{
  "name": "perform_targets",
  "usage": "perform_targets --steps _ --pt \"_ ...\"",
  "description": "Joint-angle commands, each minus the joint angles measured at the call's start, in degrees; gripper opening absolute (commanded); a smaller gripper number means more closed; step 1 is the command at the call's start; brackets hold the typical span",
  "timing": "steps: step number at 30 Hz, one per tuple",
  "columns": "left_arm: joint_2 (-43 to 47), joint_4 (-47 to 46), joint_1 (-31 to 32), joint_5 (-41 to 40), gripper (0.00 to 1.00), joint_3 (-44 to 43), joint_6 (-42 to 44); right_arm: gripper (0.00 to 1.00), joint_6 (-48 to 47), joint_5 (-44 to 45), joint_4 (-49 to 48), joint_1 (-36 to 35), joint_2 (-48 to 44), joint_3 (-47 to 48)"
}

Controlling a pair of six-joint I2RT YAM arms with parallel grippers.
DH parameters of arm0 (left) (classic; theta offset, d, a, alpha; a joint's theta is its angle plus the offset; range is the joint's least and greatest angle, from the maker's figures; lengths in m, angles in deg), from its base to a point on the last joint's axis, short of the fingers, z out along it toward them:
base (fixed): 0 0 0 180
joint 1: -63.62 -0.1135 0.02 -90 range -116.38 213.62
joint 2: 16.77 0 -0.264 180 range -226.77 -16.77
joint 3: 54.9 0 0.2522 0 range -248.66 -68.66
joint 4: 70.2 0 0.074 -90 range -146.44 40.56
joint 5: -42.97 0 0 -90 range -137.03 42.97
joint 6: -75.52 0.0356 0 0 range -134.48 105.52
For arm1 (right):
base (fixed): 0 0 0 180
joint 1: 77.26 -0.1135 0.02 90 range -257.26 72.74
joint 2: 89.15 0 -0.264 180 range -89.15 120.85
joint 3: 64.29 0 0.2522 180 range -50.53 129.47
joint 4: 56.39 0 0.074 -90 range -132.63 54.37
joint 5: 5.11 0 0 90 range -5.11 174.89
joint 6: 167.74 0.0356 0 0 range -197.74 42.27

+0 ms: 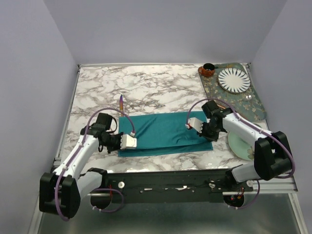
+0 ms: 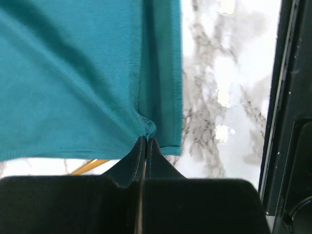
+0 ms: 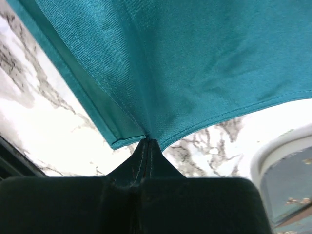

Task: Fold the napkin into a case and place the utensils inside
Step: Fold and flatten the napkin at the center of the board.

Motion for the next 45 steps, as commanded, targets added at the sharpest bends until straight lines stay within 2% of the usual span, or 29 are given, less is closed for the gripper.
perform_targets --steps 1,9,11,14,16,17,18,25,28,31,33,35,38,41,45 --pt "5.1 -0.6 4.4 -4.3 0.00 5.1 8.0 0.01 -1.7 1.8 1.1 0.6 -1.8 -1.8" --pt "2.4 -1.3 5.0 -6.2 0.04 5.1 7.5 0.01 -1.3 2.0 0.4 0.6 -0.6 -1.7" --pt "2.0 -1.6 5.2 -6.4 0.15 5.0 7.1 0.01 -0.9 1.6 0.2 0.5 0.0 -1.5" --pt "2.1 -1.0 5.2 -6.9 0.31 5.3 7.4 0.07 -0.8 1.1 0.8 0.5 0.5 -1.2" --pt "2.5 -0.5 5.1 -7.6 0.39 5.3 7.4 0.15 -0.9 0.0 2.3 0.6 0.8 -0.6" --pt "3.0 -0.4 5.2 -7.7 0.41 5.1 6.8 0.23 -0.9 -0.4 2.8 0.5 0.8 -0.3" --pt "3.4 -0.5 5.2 -7.9 0.42 5.0 6.4 0.32 -1.1 -0.8 3.3 0.5 0.7 -0.1" --pt "4.2 -0.7 3.8 -7.4 0.39 1.3 0.3 0.34 0.1 -5.1 8.5 0.6 -1.4 2.4" --pt "-0.3 -2.1 0.2 -5.4 0.39 -2.5 -6.8 0.34 1.5 -5.6 9.2 1.0 -2.1 3.2" --pt "-9.1 -2.4 -4.1 -2.9 0.39 -9.7 -17.3 0.34 4.2 -7.1 9.6 3.7 -0.6 5.7" --pt "-14.4 0.9 -7.5 2.1 0.41 -14.1 -20.1 0.34 4.8 -8.9 12.4 5.6 2.1 9.1" --pt "-13.6 2.8 -7.8 3.6 0.43 -13.3 -17.4 0.34 5.5 -10.4 14.6 7.9 3.2 10.9" --pt "-4.8 2.9 -4.5 1.6 0.43 -6.1 -5.0 0.34 5.8 -9.0 14.8 8.6 3.1 10.6" --pt "1.5 2.5 3.1 -3.9 0.43 -1.5 -1.8 0.34 7.2 -8.8 15.2 9.1 3.8 10.2" --pt "4.0 2.2 9.9 -8.3 0.44 3.8 -0.9 0.35 8.7 -9.0 15.4 9.7 4.9 10.4"
